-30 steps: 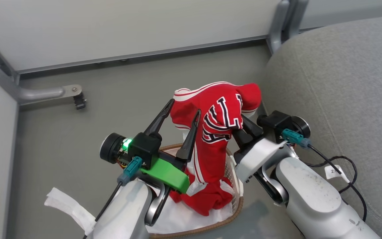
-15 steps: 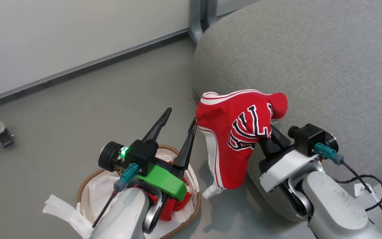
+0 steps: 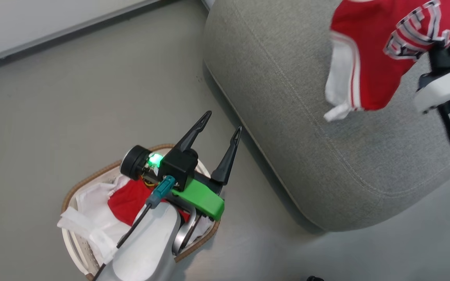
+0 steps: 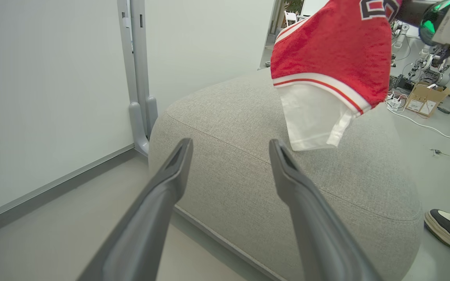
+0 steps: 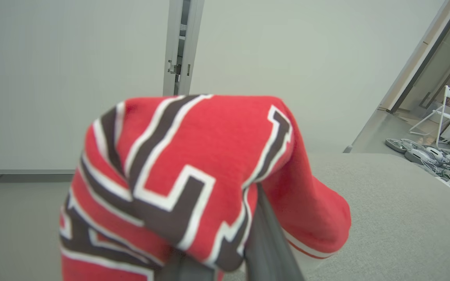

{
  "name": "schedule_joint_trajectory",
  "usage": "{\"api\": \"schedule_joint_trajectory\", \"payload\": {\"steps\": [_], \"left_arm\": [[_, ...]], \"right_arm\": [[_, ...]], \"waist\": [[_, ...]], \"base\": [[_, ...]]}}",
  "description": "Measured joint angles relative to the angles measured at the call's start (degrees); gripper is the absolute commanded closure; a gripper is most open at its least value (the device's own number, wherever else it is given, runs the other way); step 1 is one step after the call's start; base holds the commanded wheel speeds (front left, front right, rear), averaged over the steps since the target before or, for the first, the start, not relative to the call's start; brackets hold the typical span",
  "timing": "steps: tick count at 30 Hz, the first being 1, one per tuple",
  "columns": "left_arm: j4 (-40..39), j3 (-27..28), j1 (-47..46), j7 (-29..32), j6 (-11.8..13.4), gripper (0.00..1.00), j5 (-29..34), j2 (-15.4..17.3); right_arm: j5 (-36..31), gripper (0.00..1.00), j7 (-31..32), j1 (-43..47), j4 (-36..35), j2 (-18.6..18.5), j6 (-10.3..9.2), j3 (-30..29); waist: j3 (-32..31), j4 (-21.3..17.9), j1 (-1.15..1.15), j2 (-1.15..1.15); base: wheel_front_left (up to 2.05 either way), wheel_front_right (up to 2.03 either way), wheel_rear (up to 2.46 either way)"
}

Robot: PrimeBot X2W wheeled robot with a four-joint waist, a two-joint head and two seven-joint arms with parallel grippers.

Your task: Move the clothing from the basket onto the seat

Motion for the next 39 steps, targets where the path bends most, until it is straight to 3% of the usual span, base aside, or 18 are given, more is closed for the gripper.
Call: {"api": "schedule_joint_trajectory", "payload": {"steps": [3, 8, 16, 17, 19, 26, 31, 39], "left_arm": [[0.1, -0.2, -2.3, 0.0, -0.2, 0.00, 0.7, 0.0], [0.3, 0.4, -4.1, 0.0, -0.2, 0.00, 2.4, 0.0], [-0.5, 1.1, -5.1, 0.0, 0.1, 0.00, 3.1, 0.1], [-0.4, 1.4, -5.1, 0.0, 0.2, 0.00, 3.1, 0.1], [-0.3, 2.1, -5.1, 0.0, 0.6, 0.00, 3.4, 0.1], [0.1, 5.6, -3.6, 0.0, 0.9, 0.00, 3.6, 0.1], [0.6, 8.5, -0.7, 0.0, 1.2, 0.00, 3.6, 0.0], [-0.1, 15.5, 5.4, 0.0, 3.6, 0.00, 3.4, 0.1]], "right_arm": [[-1.0, 1.00, 0.0, -5.6, 5.2, -4.7, 0.01, -1.5], [-3.0, 1.00, 0.0, -13.2, 13.1, -9.0, 0.01, -5.9], [-5.0, 1.00, 0.0, -16.4, 21.7, -9.3, 0.00, -13.6], [-5.2, 0.85, 0.0, -15.9, 22.7, -8.8, 0.01, -14.2], [-5.1, 0.00, 0.0, -14.3, 25.0, -7.2, 0.01, -16.9], [-5.2, 0.00, 0.0, -2.2, 25.4, -3.1, 0.01, -23.5], [-5.2, 0.00, 0.0, 7.3, 20.9, -0.6, 0.01, -26.6], [-5.8, 0.00, 0.0, 17.4, 7.7, 4.2, 0.01, -23.0]], "waist": [[3.2, 1.1, 0.00, 0.00], [8.0, 4.0, 0.00, 0.00], [13.4, 10.2, 0.00, 0.00], [13.8, 10.8, 0.00, 0.00], [14.8, 12.2, 0.00, 0.00], [14.9, 15.1, 0.00, 0.00], [12.1, 15.7, 0.01, 0.00], [5.5, 16.0, 0.00, 0.00]], "base": [[0.00, 0.00, 0.00], [0.00, 0.00, 0.00], [0.00, 0.00, 0.00], [0.00, 0.00, 0.00], [0.00, 0.00, 0.00], [0.00, 0.00, 0.00], [0.00, 0.00, 0.00], [0.00, 0.00, 0.00]]}}
